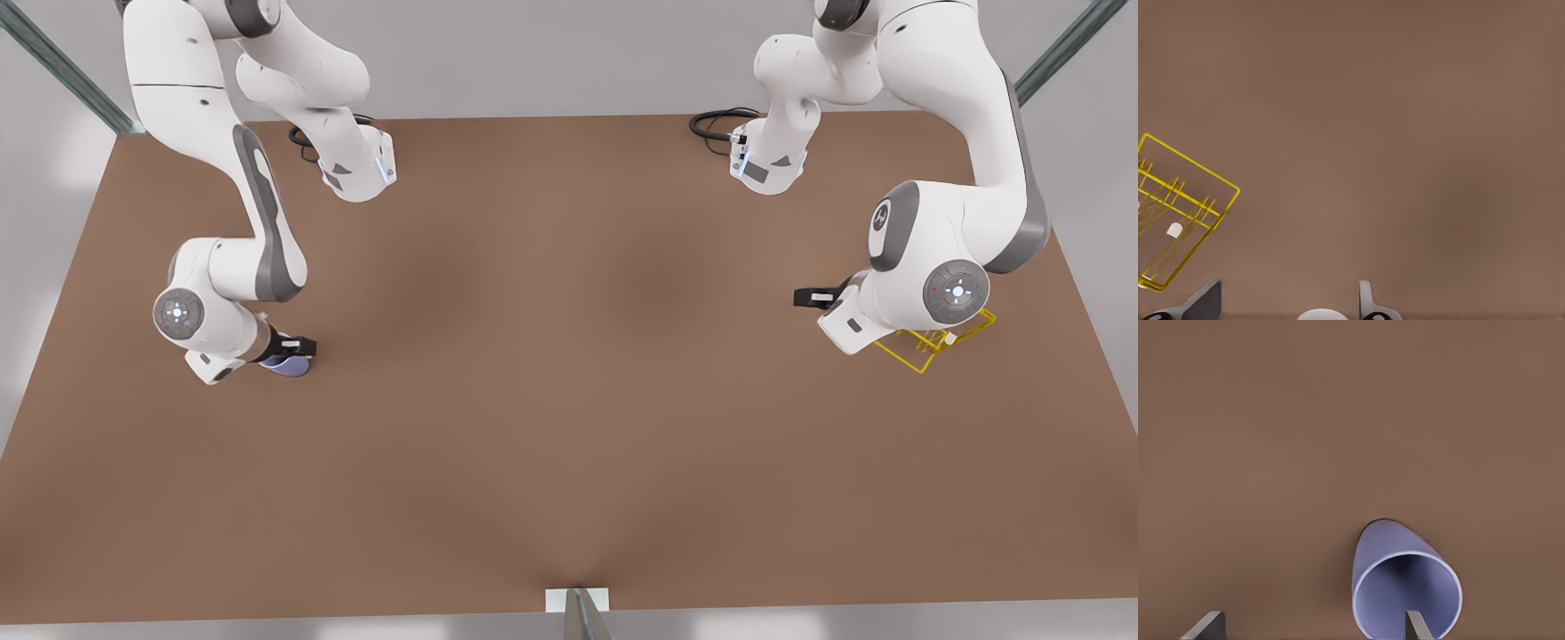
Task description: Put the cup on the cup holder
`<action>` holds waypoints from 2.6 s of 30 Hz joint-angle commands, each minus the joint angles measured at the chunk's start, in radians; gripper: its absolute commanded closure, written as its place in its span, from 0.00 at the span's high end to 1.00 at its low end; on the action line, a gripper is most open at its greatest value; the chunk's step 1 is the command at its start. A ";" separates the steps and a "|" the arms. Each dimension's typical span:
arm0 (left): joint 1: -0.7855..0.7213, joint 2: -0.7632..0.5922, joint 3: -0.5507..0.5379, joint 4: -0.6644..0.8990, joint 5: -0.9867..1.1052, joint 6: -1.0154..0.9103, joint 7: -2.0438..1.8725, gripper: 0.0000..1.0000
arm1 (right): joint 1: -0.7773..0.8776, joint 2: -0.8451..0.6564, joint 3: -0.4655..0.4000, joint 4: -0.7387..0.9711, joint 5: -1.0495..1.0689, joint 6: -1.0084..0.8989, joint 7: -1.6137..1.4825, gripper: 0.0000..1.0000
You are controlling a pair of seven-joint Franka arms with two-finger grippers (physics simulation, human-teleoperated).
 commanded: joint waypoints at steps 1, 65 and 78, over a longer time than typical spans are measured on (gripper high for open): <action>0.000 0.000 0.000 0.000 0.001 -0.002 -0.006 1.00 | -0.020 0.006 0.000 -0.030 0.000 0.126 -0.016 1.00; -0.015 -0.023 -0.009 0.003 0.017 -0.023 -0.009 1.00 | 0.717 1.065 0.449 1.412 0.870 0.519 0.912 0.21; -0.015 -0.019 -0.009 0.003 0.017 -0.019 -0.008 1.00 | 0.829 1.267 0.480 1.579 0.738 0.588 0.893 0.21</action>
